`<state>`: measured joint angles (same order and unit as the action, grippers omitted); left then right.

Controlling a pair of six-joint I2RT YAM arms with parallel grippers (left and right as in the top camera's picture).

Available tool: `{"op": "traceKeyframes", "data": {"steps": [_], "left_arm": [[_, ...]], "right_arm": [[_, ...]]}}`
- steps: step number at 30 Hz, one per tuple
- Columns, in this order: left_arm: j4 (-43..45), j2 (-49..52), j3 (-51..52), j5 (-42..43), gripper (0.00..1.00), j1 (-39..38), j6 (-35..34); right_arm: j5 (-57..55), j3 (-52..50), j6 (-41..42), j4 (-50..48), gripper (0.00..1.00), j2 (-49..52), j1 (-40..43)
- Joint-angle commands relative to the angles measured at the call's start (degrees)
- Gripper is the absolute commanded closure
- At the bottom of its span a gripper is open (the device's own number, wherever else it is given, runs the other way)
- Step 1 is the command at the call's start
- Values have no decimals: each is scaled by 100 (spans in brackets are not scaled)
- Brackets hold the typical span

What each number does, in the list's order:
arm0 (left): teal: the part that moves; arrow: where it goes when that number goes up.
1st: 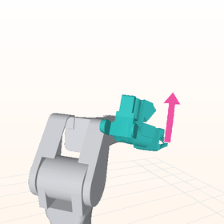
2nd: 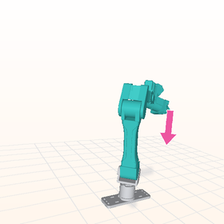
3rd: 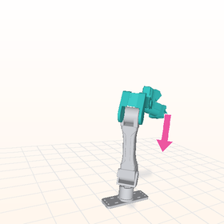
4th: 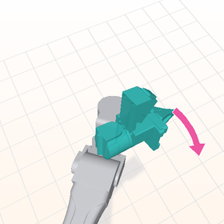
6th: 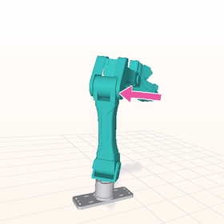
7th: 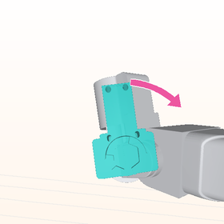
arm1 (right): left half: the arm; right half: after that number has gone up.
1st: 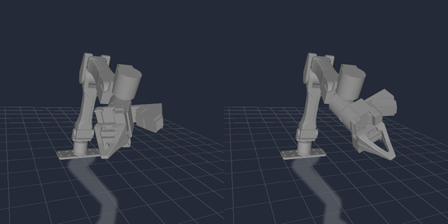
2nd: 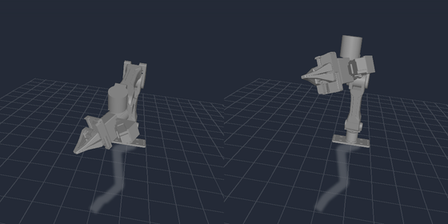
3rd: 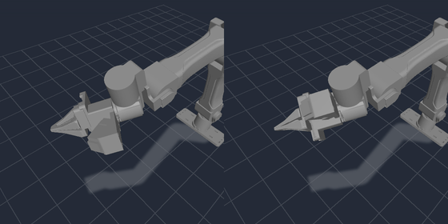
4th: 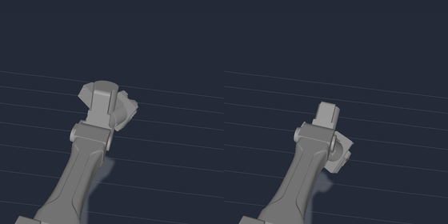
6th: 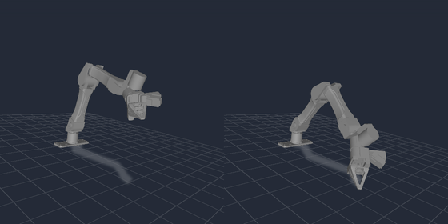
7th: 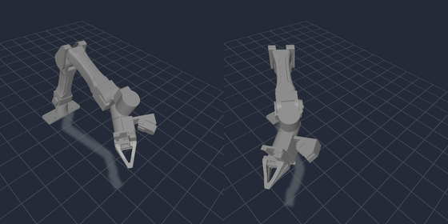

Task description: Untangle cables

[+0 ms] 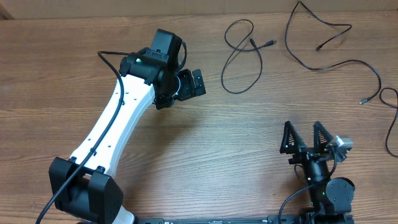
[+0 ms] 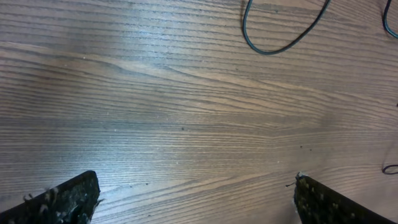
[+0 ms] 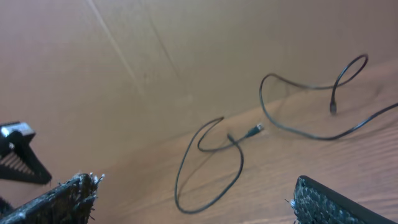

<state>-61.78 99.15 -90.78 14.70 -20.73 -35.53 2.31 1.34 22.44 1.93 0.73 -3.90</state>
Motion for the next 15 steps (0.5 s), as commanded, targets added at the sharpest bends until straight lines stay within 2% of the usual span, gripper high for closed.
{"op": "traceKeyframes", "data": {"steps": [1, 8, 15], "left_arm": [[-11, -81, -76, -31, 0, 9, 127], [-9, -81, -76, -28, 0, 9, 127], [-11, -81, -76, -31, 1, 9, 129]], "right_arm": [[-142, -90, -13, 155, 0, -59, -59], [-160, -90, -66, 289, 0, -57, -52], [-160, -90, -772, 291, 0, -59, -55]]}}
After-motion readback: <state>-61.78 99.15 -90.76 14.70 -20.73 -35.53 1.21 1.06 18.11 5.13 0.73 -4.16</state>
